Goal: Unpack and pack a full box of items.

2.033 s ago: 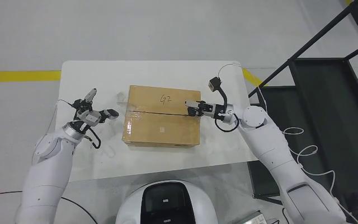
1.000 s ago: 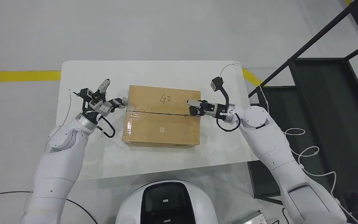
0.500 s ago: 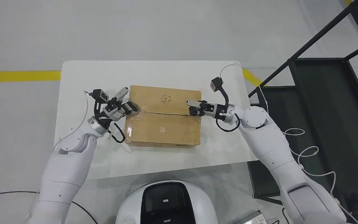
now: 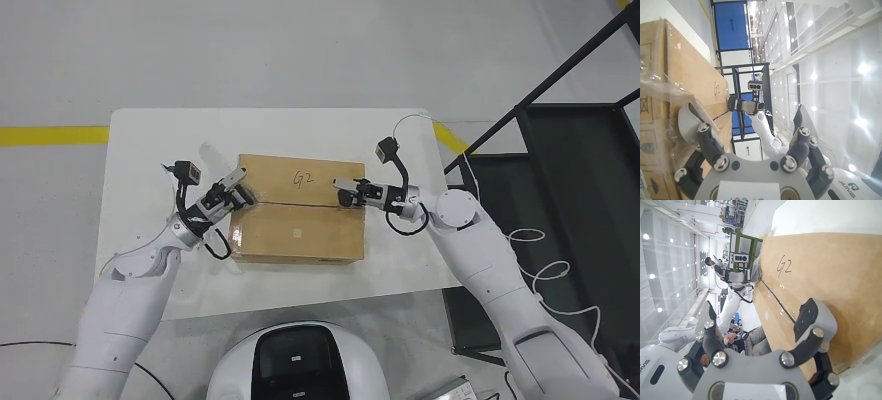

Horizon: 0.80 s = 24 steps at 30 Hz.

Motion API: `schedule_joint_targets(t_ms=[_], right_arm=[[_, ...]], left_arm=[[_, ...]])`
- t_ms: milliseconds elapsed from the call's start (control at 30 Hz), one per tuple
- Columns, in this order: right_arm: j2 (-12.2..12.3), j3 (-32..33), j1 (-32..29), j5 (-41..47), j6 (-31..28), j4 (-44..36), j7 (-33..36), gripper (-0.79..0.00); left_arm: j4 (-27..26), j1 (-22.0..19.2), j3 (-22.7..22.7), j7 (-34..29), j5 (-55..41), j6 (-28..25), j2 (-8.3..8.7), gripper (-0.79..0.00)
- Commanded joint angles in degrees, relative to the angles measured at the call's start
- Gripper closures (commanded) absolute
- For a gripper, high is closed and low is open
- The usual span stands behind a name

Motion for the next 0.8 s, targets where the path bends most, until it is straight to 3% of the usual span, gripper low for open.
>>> schedule_joint_targets(t_ms=[0, 200, 500, 767], right_arm=[[0.08, 0.35, -0.1, 0.18, -0.1, 0.12, 0.11, -0.785], [0.42, 1.55, -0.62, 0.63, -0.05, -0.11, 0.69, -0.785], [0.79, 2.77, -1.44, 0.6, 0.04, -0.5, 0.73, -0.785], [0.87, 2.95, -1.89, 0.69, 0.08, -1.05, 0.61, -0.785]], left_arm=[[-0.61, 0.46, -0.4, -0.41, -1.02, -1.53, 0.02, -0.785], [-0.45, 0.36, -0.88, -1.7, -0.65, -0.71, 0.2, -0.785], [0.84, -2.1, 2.42, -0.52, 6.11, -0.91, -0.28, -0.785], [-0.75, -1.13, 2.61, 0.46, 10.93, -2.16, -0.03, -0.785]])
